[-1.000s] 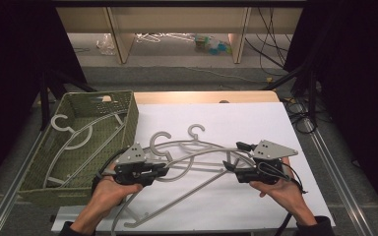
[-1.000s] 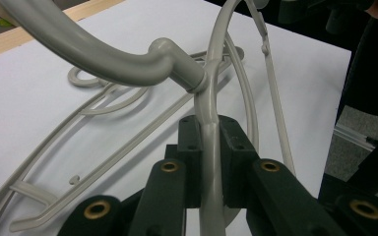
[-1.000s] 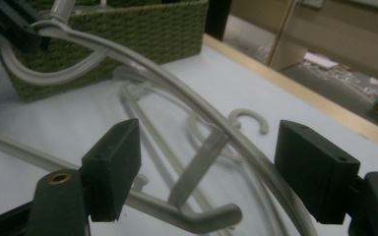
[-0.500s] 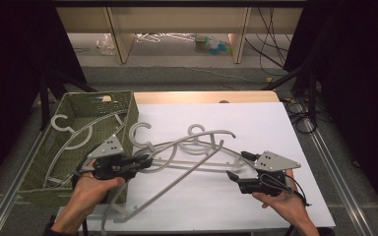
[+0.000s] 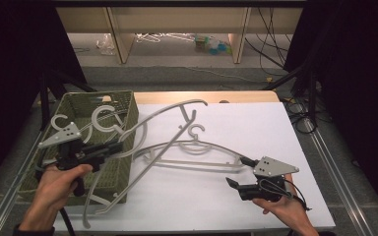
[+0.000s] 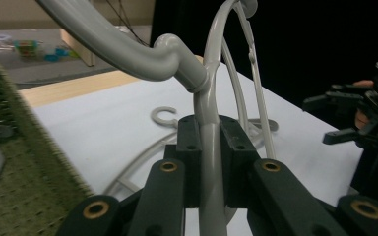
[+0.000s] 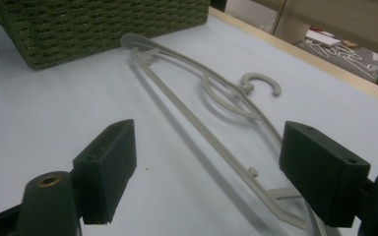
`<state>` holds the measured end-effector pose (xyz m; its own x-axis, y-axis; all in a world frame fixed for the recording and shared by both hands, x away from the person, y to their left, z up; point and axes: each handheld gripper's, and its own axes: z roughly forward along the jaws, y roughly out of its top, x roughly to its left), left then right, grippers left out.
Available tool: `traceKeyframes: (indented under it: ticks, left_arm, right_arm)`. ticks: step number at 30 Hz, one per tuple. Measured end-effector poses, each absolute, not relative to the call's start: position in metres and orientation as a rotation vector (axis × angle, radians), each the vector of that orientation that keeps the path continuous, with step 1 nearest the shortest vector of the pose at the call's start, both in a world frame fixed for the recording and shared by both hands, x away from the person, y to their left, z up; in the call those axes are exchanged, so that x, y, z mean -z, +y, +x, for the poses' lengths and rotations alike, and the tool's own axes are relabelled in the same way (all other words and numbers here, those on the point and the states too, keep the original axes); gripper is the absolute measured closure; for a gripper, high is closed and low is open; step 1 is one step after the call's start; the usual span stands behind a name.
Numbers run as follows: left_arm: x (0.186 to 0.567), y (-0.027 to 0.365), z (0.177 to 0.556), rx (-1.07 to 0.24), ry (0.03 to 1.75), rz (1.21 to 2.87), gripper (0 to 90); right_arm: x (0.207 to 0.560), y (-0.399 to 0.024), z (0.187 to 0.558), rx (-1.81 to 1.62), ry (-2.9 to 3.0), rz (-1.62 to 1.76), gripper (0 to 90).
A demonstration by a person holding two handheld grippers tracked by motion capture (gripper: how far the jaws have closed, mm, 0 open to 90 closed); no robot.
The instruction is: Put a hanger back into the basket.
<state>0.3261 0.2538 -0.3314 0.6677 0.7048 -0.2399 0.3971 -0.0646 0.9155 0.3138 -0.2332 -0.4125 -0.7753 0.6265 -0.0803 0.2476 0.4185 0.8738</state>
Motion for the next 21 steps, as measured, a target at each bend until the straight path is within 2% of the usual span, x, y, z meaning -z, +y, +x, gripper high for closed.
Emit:
traceKeyframes:
  ticks: [8,12,21]
  left_arm:
    - [0.326,0.291,0.329,-0.372,0.982,1.598,80.4]
    - [0.312,0.320,0.331,-0.454,1.014,1.544,80.4]
    - [0.308,0.359,0.353,-0.454,1.137,1.548,80.4]
  right_arm:
    - [0.415,-0.234,0.316,-1.307,2.276,0.747,21.2]
    - [0.415,-0.233,0.318,-1.312,2.270,0.739,20.1]
    - [0.415,-0.231,0.320,-1.301,2.290,0.744,20.6]
